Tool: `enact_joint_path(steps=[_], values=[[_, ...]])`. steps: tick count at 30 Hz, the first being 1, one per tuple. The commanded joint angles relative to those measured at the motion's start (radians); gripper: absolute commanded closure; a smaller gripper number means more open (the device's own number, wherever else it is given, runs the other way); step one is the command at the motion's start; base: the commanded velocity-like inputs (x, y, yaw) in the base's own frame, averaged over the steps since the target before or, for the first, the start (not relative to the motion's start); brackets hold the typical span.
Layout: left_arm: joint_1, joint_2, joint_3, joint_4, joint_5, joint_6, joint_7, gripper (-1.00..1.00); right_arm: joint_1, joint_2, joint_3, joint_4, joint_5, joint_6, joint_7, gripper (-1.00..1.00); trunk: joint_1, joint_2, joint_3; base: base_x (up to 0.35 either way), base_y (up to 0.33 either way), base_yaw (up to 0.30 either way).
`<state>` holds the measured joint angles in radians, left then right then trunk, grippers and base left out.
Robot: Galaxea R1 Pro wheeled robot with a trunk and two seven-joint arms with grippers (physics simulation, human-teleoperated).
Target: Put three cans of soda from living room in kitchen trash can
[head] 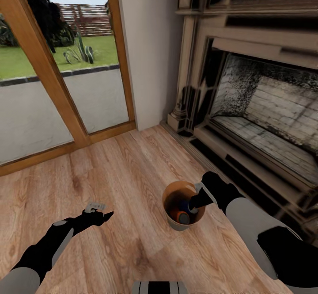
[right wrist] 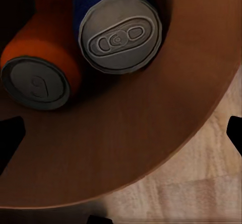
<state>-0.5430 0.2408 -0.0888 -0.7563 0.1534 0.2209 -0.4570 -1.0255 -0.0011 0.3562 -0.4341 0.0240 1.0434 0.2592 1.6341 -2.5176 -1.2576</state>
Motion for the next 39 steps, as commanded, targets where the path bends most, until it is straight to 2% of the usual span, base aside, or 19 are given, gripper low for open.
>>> enact_joint_path(steps=[1, 13, 37, 39], values=[[0.0, 0.0, 0.0, 0.0, 0.0, 0.0, 0.0, -1.0, 0.0, -0.001, 0.0, 0.0, 0.0, 0.0, 0.0, -1.0, 0.0, 0.0, 0.0, -0.054, 0.0, 0.0], [0.0, 0.0, 0.0, 0.0, -0.001, 0.0, 0.0, -1.0, 0.005, -0.006, 0.001, 0.0, 0.001, -0.002, 0.0, -1.0, 0.0, 0.0, 0.0, -0.01, 0.0, 0.0], [0.0, 0.0, -0.002, 0.0, -0.002, 0.002, -0.002, -1.0, 0.029, -0.008, -0.001, -0.002, 0.001, -0.004, -0.001, -1.0, -0.011, 0.006, 0.093, 0.0, 0.0, 0.0], [0.0, 0.0, -0.002, 0.0, -0.002, 0.002, -0.001, -1.0, 0.038, -0.008, -0.002, -0.003, 0.001, -0.034, -0.003, -1.0, -0.012, 0.006, 0.101, 0.0, 0.0, 0.0]])
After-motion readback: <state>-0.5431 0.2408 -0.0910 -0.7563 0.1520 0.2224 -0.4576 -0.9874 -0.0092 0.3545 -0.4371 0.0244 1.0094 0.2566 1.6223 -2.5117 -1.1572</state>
